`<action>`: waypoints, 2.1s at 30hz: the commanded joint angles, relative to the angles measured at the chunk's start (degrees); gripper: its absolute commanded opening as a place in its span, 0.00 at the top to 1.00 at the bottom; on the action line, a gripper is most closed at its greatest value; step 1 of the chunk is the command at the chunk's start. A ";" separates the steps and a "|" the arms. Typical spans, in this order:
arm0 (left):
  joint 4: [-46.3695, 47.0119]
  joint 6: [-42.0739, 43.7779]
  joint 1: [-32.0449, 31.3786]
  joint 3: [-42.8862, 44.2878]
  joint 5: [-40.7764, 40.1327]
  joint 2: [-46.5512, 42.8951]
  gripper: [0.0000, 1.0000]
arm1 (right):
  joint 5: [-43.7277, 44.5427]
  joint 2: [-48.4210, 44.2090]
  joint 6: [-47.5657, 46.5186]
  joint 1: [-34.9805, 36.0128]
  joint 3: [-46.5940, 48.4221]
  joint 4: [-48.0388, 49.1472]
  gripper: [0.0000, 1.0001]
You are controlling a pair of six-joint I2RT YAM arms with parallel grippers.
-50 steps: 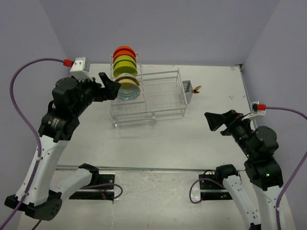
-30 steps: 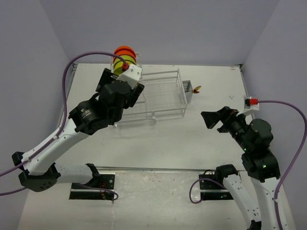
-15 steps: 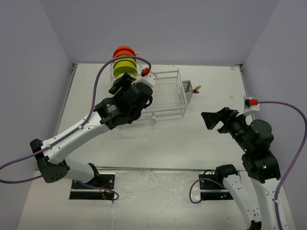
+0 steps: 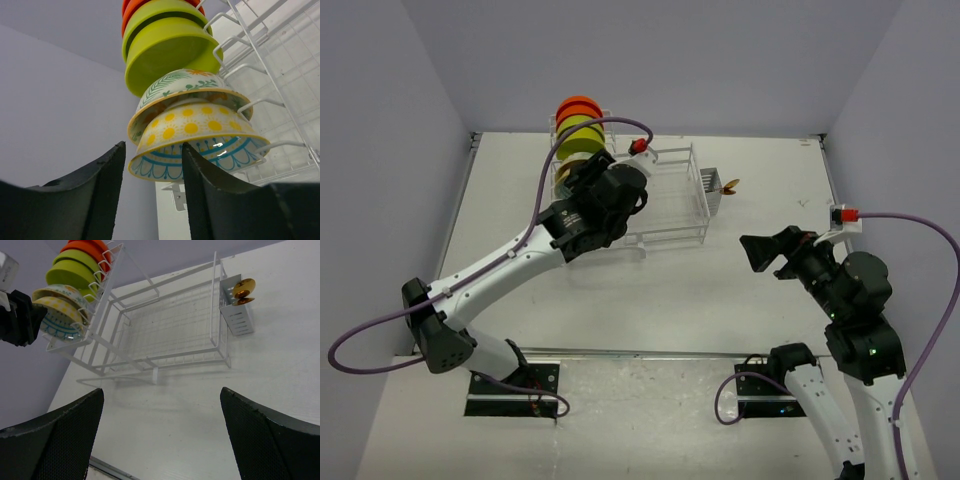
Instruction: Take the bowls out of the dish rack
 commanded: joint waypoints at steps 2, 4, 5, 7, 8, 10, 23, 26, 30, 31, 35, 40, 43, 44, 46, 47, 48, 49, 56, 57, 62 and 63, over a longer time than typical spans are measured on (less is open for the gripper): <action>7.13 5.15 2.85 -0.81 1.16 0.47 0.56 | -0.03 -0.13 -1.41 -0.28 0.82 0.20 0.01; 8.09 5.77 3.11 -0.90 1.60 0.82 0.57 | -0.03 -0.13 -1.76 -0.28 0.91 0.12 0.01; 8.27 5.86 3.46 -1.07 1.69 1.00 0.58 | -0.03 -0.05 -1.68 -0.28 1.00 0.29 0.01; 8.45 5.77 3.64 -1.25 2.48 1.44 0.60 | -0.03 0.04 -1.68 -0.28 1.08 0.38 0.01; 8.80 5.86 3.99 -1.42 2.66 1.61 0.62 | -0.11 0.04 -1.68 -0.28 1.17 0.38 0.01; 10.20 6.47 4.43 -2.30 3.27 1.79 0.65 | -0.20 0.04 -1.76 -0.28 1.17 0.20 0.01; 10.03 7.09 4.26 -1.86 1.78 1.88 0.99 | 0.85 0.13 -2.38 -0.28 1.79 -0.50 0.01; 10.38 7.70 3.47 -1.86 0.46 1.09 1.00 | 0.85 0.13 -2.38 -0.37 1.96 -0.41 0.01; 10.82 8.23 2.59 -2.13 -1.12 -0.14 1.00 | 0.85 0.22 -2.12 -0.28 1.87 -0.15 0.01; 10.91 8.23 2.33 -2.21 -1.56 -0.32 1.00 | 0.94 0.13 -2.12 -0.28 1.87 -0.15 0.01; 11.17 7.44 2.15 -2.65 -1.83 -1.37 1.00 | 1.20 0.04 -1.94 -0.37 1.79 -0.06 0.01; 11.09 6.03 1.71 -3.62 -1.47 -1.81 1.00 | 1.82 -0.31 -1.50 -0.28 1.70 0.03 0.01; 10.65 5.24 0.84 -3.80 -2.00 -1.64 1.00 | 2.08 -0.75 -1.50 -0.28 1.61 0.03 0.01; 10.56 5.07 0.57 -3.71 -2.35 -1.72 1.00 | 2.17 -0.75 -1.50 -0.28 1.52 -0.06 0.01; 10.47 5.07 0.04 -3.71 -2.79 -1.81 1.00 | 2.17 -1.01 -1.50 -0.28 1.44 0.20 0.01; 10.30 5.07 -0.05 -3.62 -2.88 -1.99 1.00 | 2.17 -1.01 -1.41 -0.28 1.26 0.29 0.01; 10.29 4.98 -0.22 -3.62 -3.32 -2.07 1.00 | 2.17 -1.10 -1.32 -0.28 1.26 0.29 0.01; 10.29 4.98 -0.66 -3.62 -3.75 -2.25 1.00 | 2.17 -1.01 -1.32 -0.28 1.26 0.29 0.01; 10.91 3.49 -0.93 -4.06 -3.67 -3.66 1.00 | 1.91 -1.10 -0.88 -0.28 0.73 0.82 0.01; 10.91 3.22 -0.93 -3.97 -3.67 -3.57 1.00 | 1.91 -1.19 -0.80 -0.28 0.73 0.82 0.01; 11.96 3.04 -0.93 -3.97 -3.67 -3.75 1.00 | 1.91 -1.45 -0.71 -0.28 0.56 0.82 0.01; 12.05 3.13 -0.93 -4.32 -3.41 -3.92 1.00 | 1.99 -1.45 -0.71 -0.28 0.56 0.82 0.01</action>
